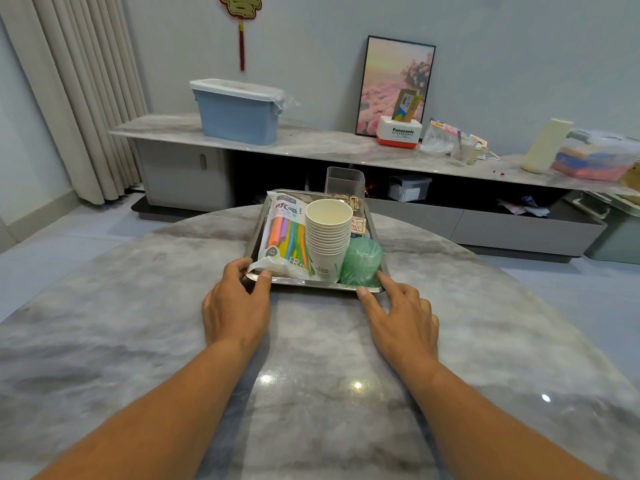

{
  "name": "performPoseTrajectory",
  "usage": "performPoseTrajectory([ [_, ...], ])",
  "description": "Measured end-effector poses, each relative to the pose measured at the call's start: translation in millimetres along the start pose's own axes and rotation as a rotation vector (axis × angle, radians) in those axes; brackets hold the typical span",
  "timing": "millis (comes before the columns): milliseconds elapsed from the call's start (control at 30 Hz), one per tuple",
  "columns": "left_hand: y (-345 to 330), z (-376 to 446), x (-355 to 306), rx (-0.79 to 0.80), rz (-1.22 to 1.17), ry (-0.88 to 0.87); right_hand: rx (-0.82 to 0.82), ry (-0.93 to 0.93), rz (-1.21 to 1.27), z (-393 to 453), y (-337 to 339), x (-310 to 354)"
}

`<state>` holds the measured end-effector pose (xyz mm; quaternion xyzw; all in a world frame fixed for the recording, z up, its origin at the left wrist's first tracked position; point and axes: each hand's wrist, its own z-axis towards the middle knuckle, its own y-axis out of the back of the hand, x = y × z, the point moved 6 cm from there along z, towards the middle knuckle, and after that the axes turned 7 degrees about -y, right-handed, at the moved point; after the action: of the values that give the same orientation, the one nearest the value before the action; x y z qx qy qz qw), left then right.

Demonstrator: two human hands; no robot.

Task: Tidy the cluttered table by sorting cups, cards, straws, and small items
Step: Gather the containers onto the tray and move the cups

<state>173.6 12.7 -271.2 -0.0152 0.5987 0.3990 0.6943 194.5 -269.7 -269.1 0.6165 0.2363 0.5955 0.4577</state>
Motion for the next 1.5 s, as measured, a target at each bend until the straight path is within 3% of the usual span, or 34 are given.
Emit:
performPoseTrajectory([
  [500, 1, 10, 11, -0.181, -0.087, 0.127, -0.041, -0.012, 0.11, 2, -2, -3],
  [700, 0, 7, 7, -0.175, -0.081, 0.105, -0.039, -0.019, 0.103, 2, -3, -4],
  [1500, -15, 13, -4, 0.138, 0.267, -0.007, 0.007, -0.053, 0.014, 3, -4, -3],
])
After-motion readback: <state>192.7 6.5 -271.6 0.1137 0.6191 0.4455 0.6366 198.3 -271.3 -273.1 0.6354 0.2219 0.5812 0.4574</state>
